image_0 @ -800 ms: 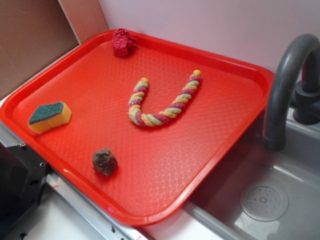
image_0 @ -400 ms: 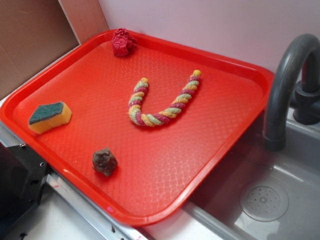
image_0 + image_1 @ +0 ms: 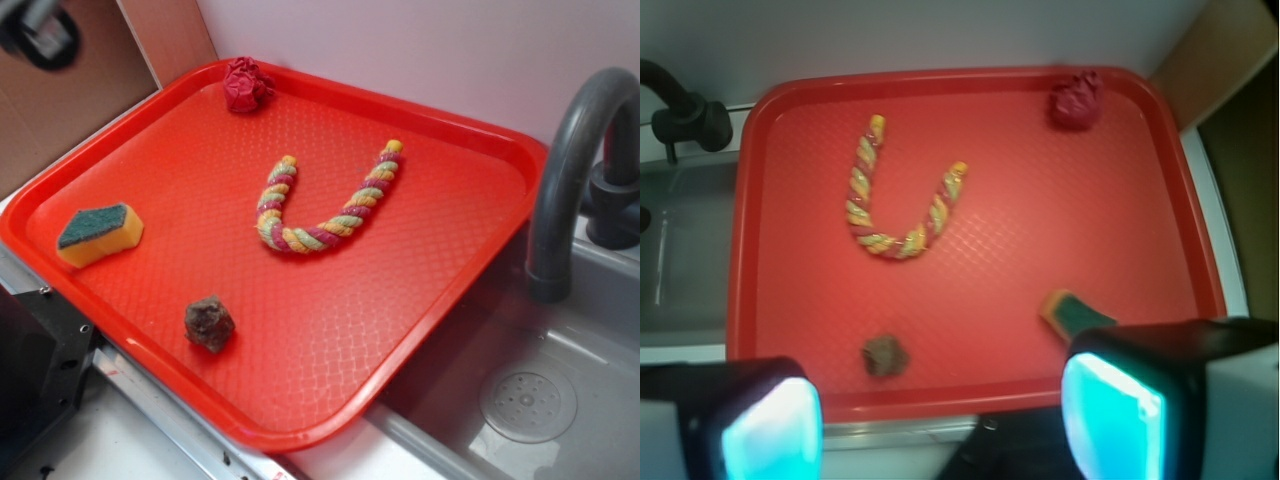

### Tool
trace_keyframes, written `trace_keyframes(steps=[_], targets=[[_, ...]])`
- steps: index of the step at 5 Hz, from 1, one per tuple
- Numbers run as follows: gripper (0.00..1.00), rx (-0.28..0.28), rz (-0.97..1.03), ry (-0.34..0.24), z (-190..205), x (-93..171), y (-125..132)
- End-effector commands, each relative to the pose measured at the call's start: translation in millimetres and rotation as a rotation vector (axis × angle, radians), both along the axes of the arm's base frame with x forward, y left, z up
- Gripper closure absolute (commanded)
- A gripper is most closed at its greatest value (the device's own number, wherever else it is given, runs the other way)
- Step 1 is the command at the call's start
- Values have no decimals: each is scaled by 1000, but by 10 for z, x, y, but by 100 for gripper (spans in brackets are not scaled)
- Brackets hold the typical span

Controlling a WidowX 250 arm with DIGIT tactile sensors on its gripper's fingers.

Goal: Grab the rock.

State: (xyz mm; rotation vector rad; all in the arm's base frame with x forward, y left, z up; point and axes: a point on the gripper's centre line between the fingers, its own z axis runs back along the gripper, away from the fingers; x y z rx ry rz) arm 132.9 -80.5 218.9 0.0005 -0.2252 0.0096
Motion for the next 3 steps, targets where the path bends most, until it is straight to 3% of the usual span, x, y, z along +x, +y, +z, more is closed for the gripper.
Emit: trace_keyframes(steps=[1, 3], targets=[[0, -16, -26, 29, -199, 170, -424], [0, -78, 43, 115, -654, 204, -319]])
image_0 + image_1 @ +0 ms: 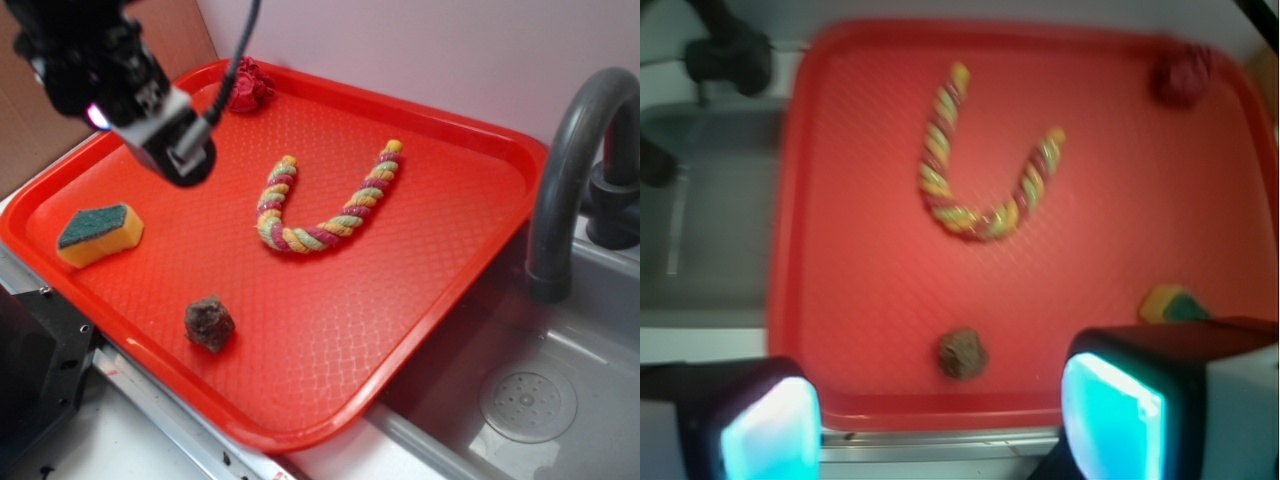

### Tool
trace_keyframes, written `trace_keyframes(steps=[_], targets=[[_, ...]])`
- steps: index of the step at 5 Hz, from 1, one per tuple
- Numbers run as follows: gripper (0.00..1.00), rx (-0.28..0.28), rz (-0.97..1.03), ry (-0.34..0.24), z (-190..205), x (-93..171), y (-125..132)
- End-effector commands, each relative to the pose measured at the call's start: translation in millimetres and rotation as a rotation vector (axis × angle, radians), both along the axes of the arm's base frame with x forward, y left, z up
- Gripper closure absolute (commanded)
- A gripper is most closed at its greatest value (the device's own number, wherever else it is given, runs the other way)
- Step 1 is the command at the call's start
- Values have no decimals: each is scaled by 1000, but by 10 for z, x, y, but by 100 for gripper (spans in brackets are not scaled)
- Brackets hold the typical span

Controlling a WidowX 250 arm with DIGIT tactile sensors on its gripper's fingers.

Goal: Grab the rock.

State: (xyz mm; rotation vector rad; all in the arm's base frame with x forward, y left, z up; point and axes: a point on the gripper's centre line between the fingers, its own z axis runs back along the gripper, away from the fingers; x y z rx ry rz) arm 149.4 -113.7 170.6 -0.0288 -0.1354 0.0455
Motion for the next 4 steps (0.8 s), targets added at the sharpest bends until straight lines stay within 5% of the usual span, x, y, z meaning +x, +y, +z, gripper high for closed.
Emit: trace_keyframes(steps=[1, 2, 4], targets=[[0, -43, 15, 58, -380, 33, 63], [0, -111, -34, 86, -588, 45, 88], [0, -73, -84, 158, -1001, 17, 59]])
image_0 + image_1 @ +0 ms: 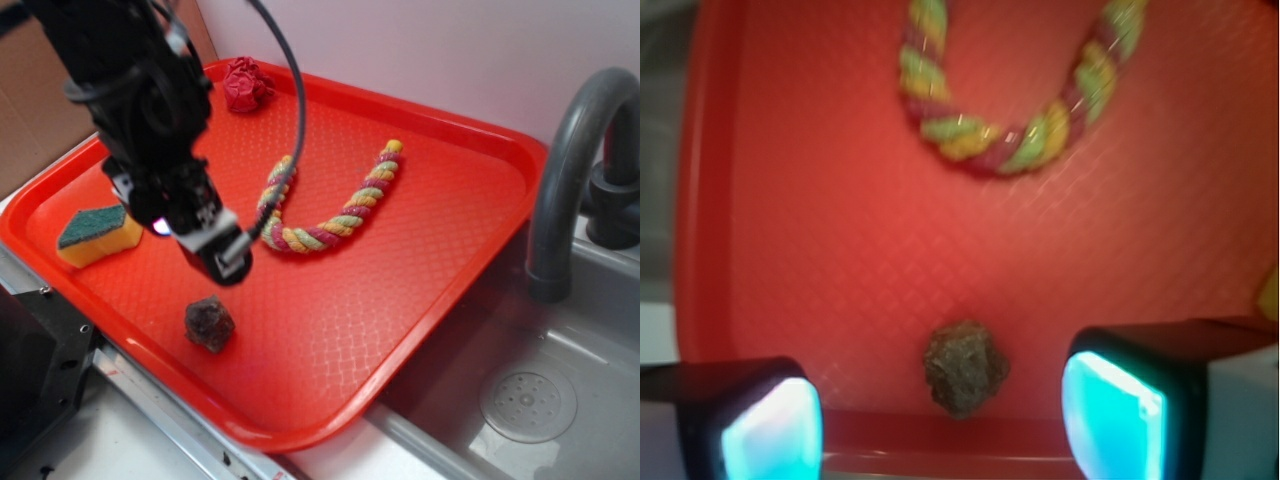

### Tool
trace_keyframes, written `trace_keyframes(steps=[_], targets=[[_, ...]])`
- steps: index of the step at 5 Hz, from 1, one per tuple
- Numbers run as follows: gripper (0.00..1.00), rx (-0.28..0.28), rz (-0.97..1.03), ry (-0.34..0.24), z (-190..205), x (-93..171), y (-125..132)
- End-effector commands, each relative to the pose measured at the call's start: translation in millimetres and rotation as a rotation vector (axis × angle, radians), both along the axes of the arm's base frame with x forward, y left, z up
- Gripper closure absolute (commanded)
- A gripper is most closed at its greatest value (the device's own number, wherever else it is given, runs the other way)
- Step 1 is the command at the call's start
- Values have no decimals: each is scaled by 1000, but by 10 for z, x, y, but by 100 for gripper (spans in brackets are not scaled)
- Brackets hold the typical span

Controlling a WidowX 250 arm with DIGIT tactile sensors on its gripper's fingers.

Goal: Grab the rock.

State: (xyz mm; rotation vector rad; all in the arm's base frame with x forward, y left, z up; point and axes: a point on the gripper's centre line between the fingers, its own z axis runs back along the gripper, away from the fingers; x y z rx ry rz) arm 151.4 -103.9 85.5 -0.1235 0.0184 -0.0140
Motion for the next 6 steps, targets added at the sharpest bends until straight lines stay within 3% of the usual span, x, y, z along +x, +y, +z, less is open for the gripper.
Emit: trace_keyframes(steps=[1, 2, 4, 5, 6], targets=[[0, 11, -70, 38, -324, -46, -117], [0, 11, -102, 66, -461, -99, -187], [0, 77, -99, 128, -740, -219, -156], [87, 105, -86, 131, -786, -226, -141], [100, 109, -57, 137, -770, -317, -190]])
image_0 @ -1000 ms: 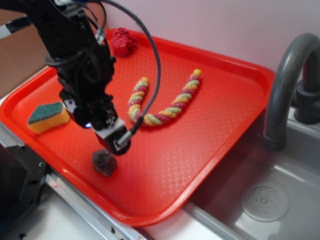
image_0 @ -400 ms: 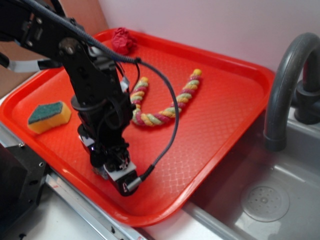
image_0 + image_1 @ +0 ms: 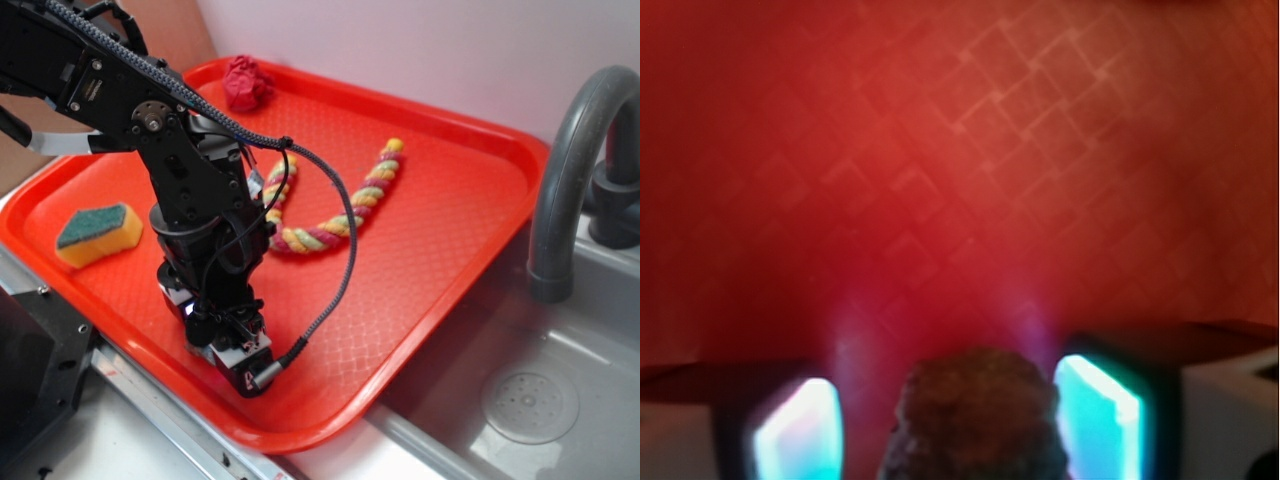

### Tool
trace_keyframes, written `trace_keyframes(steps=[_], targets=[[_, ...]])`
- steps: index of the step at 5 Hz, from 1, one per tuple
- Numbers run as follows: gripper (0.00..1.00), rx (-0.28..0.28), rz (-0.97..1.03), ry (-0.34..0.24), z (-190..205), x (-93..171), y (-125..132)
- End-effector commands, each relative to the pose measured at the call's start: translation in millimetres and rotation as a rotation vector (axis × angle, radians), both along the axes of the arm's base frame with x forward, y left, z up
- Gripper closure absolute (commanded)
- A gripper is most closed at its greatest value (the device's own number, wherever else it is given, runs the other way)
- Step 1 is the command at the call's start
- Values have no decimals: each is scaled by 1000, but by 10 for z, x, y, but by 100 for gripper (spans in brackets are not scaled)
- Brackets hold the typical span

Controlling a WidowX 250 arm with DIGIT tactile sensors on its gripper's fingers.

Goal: Grab the rock.

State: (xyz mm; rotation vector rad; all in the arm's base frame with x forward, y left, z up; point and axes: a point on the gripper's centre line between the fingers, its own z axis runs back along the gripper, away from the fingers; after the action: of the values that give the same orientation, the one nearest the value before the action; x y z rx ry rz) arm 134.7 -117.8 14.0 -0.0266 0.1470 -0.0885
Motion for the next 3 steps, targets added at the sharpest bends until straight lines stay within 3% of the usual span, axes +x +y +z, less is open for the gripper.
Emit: trace_keyframes(steps=[1, 2, 3], targets=[[100, 31, 44, 2, 40, -137, -27], [100, 20, 117, -98, 494, 175, 133], [100, -4, 168, -162, 995, 531, 373]])
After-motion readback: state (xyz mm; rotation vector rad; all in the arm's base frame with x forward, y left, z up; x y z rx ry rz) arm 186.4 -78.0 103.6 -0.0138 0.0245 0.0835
